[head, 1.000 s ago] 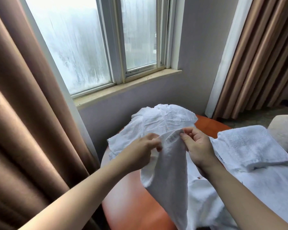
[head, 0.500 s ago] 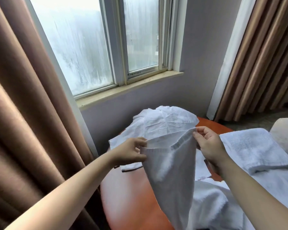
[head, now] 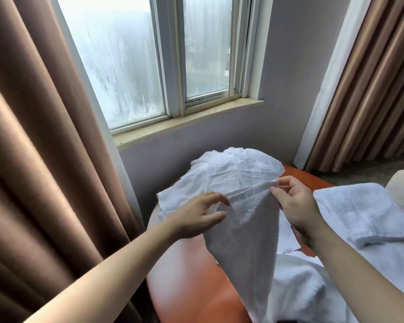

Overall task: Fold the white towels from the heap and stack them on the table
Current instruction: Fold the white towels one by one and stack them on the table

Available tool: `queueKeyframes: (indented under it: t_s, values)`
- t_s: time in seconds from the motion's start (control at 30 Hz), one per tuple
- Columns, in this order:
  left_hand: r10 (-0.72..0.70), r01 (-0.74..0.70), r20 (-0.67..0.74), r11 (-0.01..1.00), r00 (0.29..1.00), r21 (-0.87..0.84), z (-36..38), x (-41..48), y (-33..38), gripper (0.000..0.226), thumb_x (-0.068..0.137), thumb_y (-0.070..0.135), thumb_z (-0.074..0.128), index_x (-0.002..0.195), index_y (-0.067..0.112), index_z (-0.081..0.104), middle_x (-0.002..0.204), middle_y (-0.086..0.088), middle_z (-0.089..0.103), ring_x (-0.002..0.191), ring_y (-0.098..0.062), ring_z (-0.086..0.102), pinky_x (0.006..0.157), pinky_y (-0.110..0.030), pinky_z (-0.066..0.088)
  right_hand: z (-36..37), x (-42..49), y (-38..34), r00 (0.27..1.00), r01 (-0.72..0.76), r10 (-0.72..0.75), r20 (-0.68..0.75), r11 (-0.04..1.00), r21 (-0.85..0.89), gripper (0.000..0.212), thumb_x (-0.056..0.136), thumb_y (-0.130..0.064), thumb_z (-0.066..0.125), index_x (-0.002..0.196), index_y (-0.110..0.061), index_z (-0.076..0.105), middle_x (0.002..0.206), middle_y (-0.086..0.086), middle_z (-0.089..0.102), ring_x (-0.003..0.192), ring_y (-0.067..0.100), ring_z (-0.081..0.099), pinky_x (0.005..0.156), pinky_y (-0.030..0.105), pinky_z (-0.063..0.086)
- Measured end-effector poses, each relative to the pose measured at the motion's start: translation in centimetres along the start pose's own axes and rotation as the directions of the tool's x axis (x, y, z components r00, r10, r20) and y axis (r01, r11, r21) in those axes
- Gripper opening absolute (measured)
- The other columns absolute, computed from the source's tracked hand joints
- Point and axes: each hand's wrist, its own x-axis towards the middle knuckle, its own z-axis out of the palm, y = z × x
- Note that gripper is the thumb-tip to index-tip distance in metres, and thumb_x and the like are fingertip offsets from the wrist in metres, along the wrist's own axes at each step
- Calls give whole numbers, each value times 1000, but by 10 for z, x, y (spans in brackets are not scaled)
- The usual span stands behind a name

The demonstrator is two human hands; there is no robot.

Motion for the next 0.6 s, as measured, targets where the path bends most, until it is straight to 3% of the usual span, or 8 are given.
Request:
queueKeyframes:
  t_s: [0.1, 0.17, 0.23, 0.37, 0.43, 0.53, 0.6]
  values:
    - [59, -54, -39, 993, 998, 106, 6, 5, 7, 48, 73, 60, 63, 109, 28, 60, 114, 16, 54, 103, -6, 50, 90, -21, 39, -3, -1, -3, 1000, 18, -18, -10, 1000, -1, 5, 94, -8, 59, 92, -11, 63, 91, 11, 67, 84, 17, 61, 78, 30, 52]
    - [107, -81, -78, 955, 991, 284, 11, 9, 6, 43, 72, 39, 77, 107, 22, 60, 117, 11, 54, 98, -13, 53, 82, -27, 43, -6, -1, -4, 1000, 21, -21, -16, 1000, 6, 7, 93, -9, 60, 89, -14, 63, 91, 12, 67, 85, 19, 62, 80, 33, 52]
    - [111, -58, -115, 918, 987, 393, 12, 12, 6, 33, 74, 17, 72, 105, 15, 61, 115, 3, 57, 95, -22, 56, 77, -33, 46, -10, -2, -5, 999, 24, -24, -25, 1000, 4, 9, 93, -9, 60, 88, -14, 62, 88, 12, 66, 83, 19, 60, 81, 35, 51]
    - [88, -20, -189, 942, 978, 335, 6, 13, 3, 7, 78, 9, 66, 81, 11, 61, 75, 8, 53, 72, -15, 47, 63, -27, 35, -16, -5, -6, 999, 32, -33, -36, 999, -27, 7, 92, -7, 60, 86, -10, 60, 87, 15, 62, 82, 21, 57, 85, 40, 51]
    - [103, -38, -230, 962, 968, 271, 2, 11, 1, 9, 79, 2, 64, 76, 10, 60, 60, 14, 46, 62, -9, 41, 54, -21, 30, -18, -7, -6, 999, 26, -28, -38, 999, -43, 10, 91, -5, 60, 83, -10, 58, 83, 14, 60, 81, 23, 55, 85, 43, 51]
    - [90, -24, -236, 963, 968, 268, -4, 9, 0, 8, 86, 2, 59, 85, 10, 57, 58, 14, 43, 60, -11, 38, 52, -22, 30, -20, -8, -6, 999, 9, -10, -32, 999, -49, 17, 88, 0, 63, 76, -11, 57, 77, 13, 57, 79, 25, 54, 90, 50, 50]
    - [75, -10, -257, 969, 963, 245, -6, 10, -1, 9, 88, 1, 58, 89, 9, 55, 57, 13, 42, 56, -11, 38, 52, -15, 33, -20, -8, -7, 1000, -10, 9, -20, 1000, -21, 22, 86, 4, 64, 71, -11, 57, 74, 14, 57, 79, 26, 54, 92, 53, 49]
